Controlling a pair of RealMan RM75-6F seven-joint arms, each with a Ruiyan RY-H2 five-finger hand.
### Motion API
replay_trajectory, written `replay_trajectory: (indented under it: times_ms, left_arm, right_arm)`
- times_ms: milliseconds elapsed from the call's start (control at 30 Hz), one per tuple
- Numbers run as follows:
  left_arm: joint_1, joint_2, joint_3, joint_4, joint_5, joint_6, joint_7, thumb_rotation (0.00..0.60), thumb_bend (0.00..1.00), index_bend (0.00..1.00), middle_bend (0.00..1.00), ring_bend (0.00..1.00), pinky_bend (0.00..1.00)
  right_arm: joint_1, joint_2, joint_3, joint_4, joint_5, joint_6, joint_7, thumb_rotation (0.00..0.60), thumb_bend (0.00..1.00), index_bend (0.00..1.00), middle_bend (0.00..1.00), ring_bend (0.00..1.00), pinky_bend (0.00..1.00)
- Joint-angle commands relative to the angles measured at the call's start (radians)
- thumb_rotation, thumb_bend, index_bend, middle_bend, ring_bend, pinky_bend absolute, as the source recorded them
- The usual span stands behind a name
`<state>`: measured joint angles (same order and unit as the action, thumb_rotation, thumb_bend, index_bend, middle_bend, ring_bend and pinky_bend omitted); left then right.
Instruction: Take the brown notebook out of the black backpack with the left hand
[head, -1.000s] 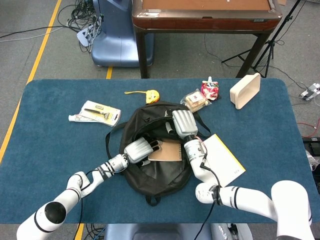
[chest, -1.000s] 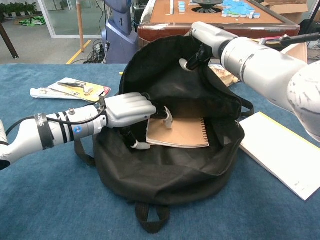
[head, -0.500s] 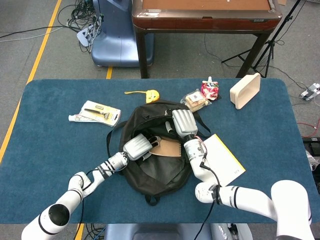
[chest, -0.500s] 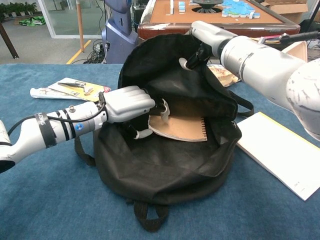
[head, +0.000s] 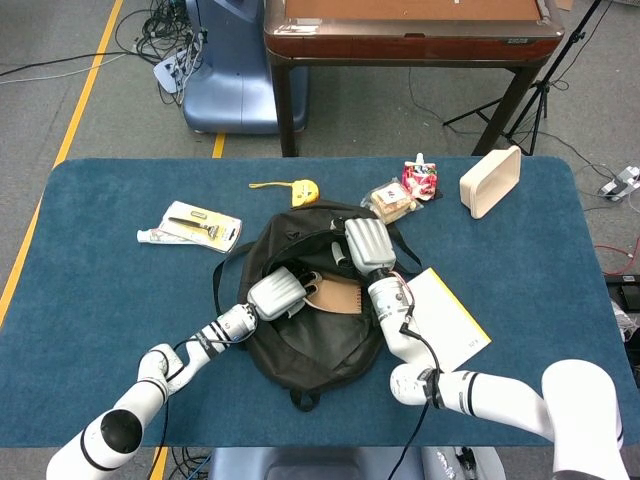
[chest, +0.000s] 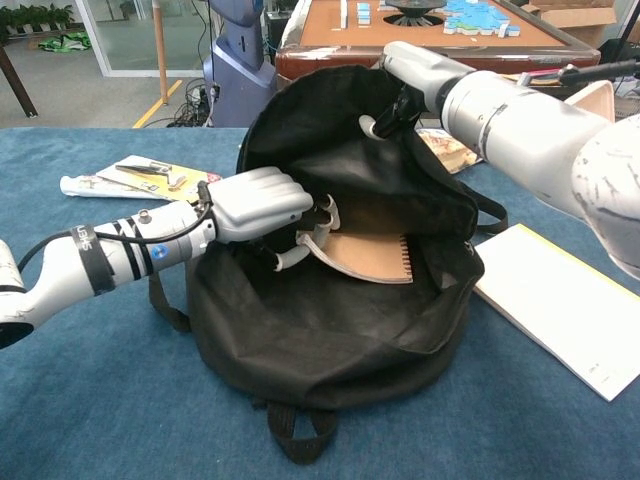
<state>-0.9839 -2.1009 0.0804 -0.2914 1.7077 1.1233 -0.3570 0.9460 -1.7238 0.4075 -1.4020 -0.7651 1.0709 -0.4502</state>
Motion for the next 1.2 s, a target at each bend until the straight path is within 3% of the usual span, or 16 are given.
replay_trajectory:
  times_ms: [33, 133, 300, 400, 833, 1200]
  left_arm:
    - [0.008, 0.002, 0.007, -0.005, 0.003, 0.02, -0.026, 0.6, 0.48, 0.63, 0.3, 0.29, 0.28]
    - [0.021, 0.007, 0.006, -0.023, 0.002, 0.061, -0.06, 0.6, 0.49, 0.65, 0.37, 0.33, 0.29]
    - [0.044, 0.023, 0.004, -0.061, 0.003, 0.136, -0.115, 0.6, 0.49, 0.68, 0.59, 0.49, 0.35]
    - [0.057, 0.036, 0.006, -0.079, 0.008, 0.185, -0.126, 0.6, 0.49, 0.69, 0.65, 0.53, 0.36]
    - [0.101, 0.152, -0.025, -0.271, 0.014, 0.378, -0.164, 0.6, 0.49, 0.72, 0.74, 0.58, 0.39]
    - [0.132, 0.355, -0.065, -0.592, 0.025, 0.483, -0.127, 0.6, 0.49, 0.72, 0.77, 0.61, 0.4]
  right_arm:
    - [0.0, 0.008, 0.002, -0.005, 0.001, 0.001, -0.003, 0.6, 0.79, 0.77, 0.47, 0.38, 0.48]
    - [0.0, 0.016, 0.004, -0.015, 0.004, 0.0, -0.006, 0.6, 0.79, 0.77, 0.47, 0.38, 0.48]
    - [-0.001, 0.019, -0.001, -0.018, 0.009, -0.004, -0.006, 0.6, 0.79, 0.77, 0.47, 0.38, 0.48]
    - [-0.001, 0.014, -0.004, -0.008, 0.013, -0.009, -0.003, 0.6, 0.79, 0.77, 0.47, 0.38, 0.48]
    - [-0.005, 0.015, -0.012, 0.01, 0.016, -0.021, 0.011, 0.6, 0.79, 0.77, 0.47, 0.38, 0.48]
    - [-0.01, 0.033, -0.022, -0.005, 0.034, -0.08, 0.04, 0.6, 0.79, 0.77, 0.44, 0.38, 0.48]
